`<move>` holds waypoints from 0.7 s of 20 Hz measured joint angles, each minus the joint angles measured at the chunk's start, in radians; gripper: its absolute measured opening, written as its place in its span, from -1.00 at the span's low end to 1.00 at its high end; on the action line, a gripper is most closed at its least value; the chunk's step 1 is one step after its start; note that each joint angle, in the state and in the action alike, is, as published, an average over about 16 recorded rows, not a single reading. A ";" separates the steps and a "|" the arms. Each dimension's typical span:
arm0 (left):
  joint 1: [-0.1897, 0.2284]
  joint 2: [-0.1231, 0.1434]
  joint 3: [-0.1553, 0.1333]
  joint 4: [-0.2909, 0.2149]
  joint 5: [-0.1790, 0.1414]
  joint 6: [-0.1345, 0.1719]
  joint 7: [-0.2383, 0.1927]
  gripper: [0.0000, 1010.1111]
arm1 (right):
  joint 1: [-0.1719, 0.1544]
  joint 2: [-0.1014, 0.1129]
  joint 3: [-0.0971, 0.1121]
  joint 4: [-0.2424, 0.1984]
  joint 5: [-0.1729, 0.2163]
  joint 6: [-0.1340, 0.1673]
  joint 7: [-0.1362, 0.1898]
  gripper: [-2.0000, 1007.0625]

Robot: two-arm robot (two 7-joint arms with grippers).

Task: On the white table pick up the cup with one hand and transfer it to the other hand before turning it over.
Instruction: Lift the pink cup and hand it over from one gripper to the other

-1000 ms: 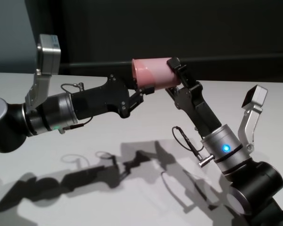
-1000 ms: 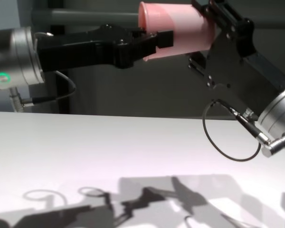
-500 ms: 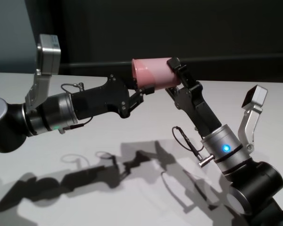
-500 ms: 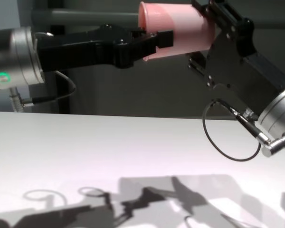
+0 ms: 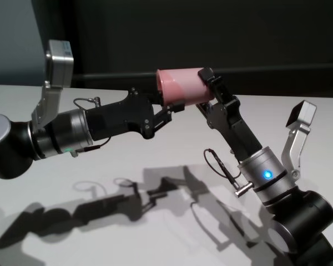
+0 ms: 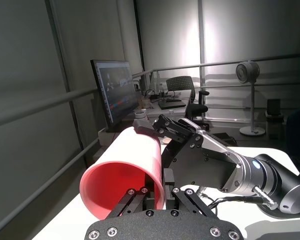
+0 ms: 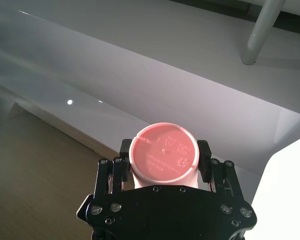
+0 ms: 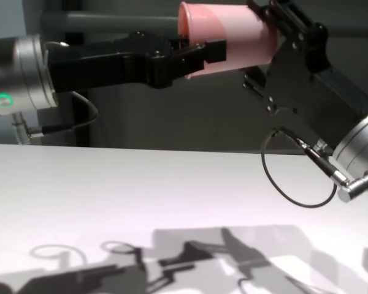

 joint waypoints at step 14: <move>0.000 0.000 0.000 0.000 0.000 0.000 0.000 0.18 | 0.000 0.000 0.000 0.000 0.000 0.001 0.000 0.51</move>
